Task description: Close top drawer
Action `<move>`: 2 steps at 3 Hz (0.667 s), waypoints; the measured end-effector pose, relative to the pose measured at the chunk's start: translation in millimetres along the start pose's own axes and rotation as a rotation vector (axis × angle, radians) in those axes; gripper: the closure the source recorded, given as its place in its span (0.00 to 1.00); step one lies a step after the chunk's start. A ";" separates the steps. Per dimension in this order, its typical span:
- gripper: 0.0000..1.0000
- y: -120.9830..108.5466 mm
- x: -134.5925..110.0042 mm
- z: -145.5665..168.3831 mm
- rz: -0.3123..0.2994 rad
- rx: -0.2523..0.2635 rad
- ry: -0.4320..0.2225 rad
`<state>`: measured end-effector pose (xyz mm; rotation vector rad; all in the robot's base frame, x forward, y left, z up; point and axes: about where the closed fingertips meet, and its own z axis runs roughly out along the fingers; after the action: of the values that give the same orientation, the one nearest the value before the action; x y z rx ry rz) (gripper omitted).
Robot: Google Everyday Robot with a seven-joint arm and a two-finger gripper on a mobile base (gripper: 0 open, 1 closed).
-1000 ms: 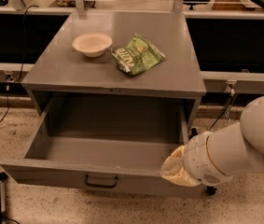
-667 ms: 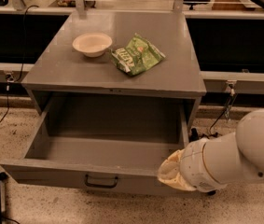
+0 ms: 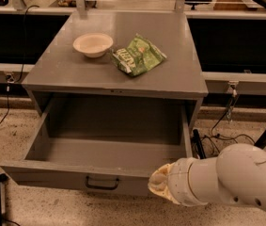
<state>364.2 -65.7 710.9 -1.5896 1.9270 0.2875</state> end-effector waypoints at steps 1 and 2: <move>1.00 3.9 6.4 21.2 -0.003 0.009 -0.019; 1.00 5.4 13.2 32.7 0.000 0.013 -0.028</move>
Offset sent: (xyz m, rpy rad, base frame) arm 0.0070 0.0082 -0.0552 0.0448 -0.0165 -0.0096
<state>368.4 -57.7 676.4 -1.5688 1.9040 0.2949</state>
